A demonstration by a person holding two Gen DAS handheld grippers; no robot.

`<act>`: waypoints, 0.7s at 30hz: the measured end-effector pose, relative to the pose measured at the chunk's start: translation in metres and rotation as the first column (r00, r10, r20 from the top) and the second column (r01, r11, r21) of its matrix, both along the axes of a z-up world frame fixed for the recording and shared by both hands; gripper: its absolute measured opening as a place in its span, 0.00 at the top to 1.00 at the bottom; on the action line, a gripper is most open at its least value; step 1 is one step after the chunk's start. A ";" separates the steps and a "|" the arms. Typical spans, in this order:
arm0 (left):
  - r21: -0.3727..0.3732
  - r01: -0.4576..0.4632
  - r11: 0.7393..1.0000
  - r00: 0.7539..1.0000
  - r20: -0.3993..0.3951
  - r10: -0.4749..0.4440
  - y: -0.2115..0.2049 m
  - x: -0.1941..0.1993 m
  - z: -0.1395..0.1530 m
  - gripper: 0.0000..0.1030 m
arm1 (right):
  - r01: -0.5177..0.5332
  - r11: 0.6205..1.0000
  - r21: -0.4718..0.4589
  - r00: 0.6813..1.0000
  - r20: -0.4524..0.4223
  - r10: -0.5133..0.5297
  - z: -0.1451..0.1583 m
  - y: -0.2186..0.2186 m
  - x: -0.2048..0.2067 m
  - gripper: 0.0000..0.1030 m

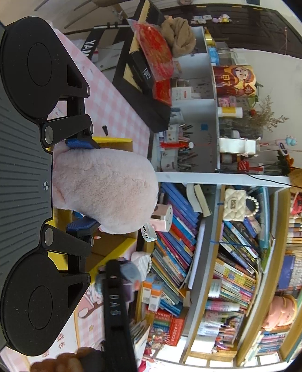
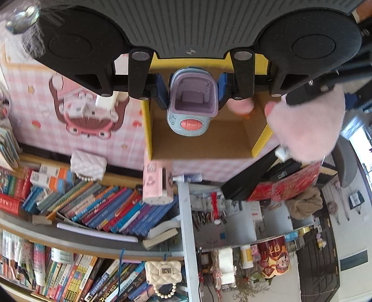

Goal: Organize objects
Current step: 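Carry the plush pig and toy car with both tools over the yellow box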

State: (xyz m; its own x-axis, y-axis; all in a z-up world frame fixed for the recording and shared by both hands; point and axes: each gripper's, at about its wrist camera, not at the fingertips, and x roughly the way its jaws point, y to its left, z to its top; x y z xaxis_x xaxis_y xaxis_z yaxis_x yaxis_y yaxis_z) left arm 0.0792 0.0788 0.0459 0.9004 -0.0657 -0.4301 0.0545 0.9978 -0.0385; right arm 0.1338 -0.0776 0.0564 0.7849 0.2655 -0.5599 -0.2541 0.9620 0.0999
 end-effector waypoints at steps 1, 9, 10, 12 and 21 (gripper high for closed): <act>0.002 -0.004 1.000 1.000 -0.005 0.004 -0.002 0.006 -0.002 0.47 | -0.003 1.000 -0.003 1.000 0.004 0.003 0.001 -0.001 0.009 0.61; 0.036 -0.031 0.999 0.997 -0.064 0.033 -0.016 0.049 -0.017 0.47 | -0.046 0.999 -0.016 0.999 0.008 0.046 -0.002 -0.004 0.061 0.61; 0.043 -0.032 0.999 0.997 -0.075 0.035 -0.018 0.053 -0.019 0.47 | -0.054 0.998 -0.019 0.999 0.007 0.054 -0.003 -0.003 0.066 0.61; 0.058 -0.033 0.998 0.994 -0.103 0.039 -0.022 0.061 -0.025 0.47 | -0.072 0.997 -0.029 0.997 0.000 0.072 -0.007 -0.001 0.077 0.61; 0.123 -0.029 0.992 0.972 -0.226 0.056 -0.036 0.085 -0.052 0.46 | -0.160 0.984 -0.077 0.985 -0.076 0.154 -0.037 0.015 0.121 0.61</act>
